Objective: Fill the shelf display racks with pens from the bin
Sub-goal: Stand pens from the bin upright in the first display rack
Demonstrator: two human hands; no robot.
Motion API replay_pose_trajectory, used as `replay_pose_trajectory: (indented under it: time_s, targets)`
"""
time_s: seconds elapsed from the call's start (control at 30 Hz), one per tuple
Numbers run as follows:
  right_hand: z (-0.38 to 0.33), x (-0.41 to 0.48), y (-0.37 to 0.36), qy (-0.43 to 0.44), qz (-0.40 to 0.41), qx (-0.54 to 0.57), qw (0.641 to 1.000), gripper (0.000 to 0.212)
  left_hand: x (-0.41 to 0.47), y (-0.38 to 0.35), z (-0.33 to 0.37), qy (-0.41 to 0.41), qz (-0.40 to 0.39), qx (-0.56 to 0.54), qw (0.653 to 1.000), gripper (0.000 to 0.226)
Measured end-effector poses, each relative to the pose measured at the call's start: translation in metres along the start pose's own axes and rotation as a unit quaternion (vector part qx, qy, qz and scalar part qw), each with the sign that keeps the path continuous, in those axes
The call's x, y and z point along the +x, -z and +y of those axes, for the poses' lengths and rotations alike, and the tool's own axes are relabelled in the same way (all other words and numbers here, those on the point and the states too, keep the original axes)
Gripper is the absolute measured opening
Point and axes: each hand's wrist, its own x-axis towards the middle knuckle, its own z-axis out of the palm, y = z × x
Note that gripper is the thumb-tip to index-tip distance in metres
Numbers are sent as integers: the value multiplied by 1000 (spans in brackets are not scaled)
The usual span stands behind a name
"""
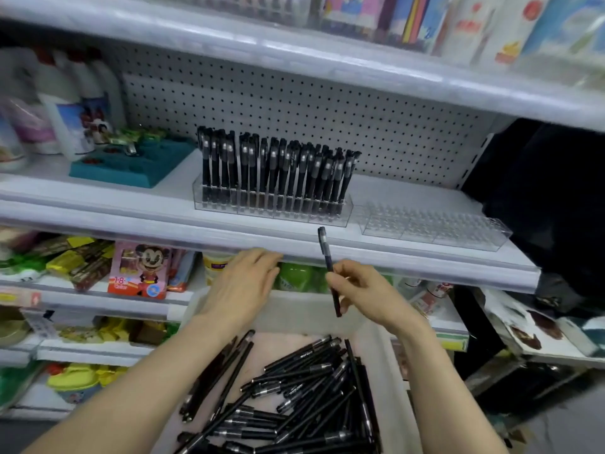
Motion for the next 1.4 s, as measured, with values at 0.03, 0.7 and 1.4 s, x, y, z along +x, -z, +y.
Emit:
replay_pose_trajectory:
  time_s: [0.03,0.7,1.4]
  targets:
    - [-5,4,6,8,32,19,999,17,11,5,5,-5,6,1,1000,33]
    - [-49,116,60,89,356,-63,928,19,108,-14,0,-45,91,124,987,41]
    - [-34,125,37,-9,331,-157,931,16,100,-18,1,-38,76,103,991,49]
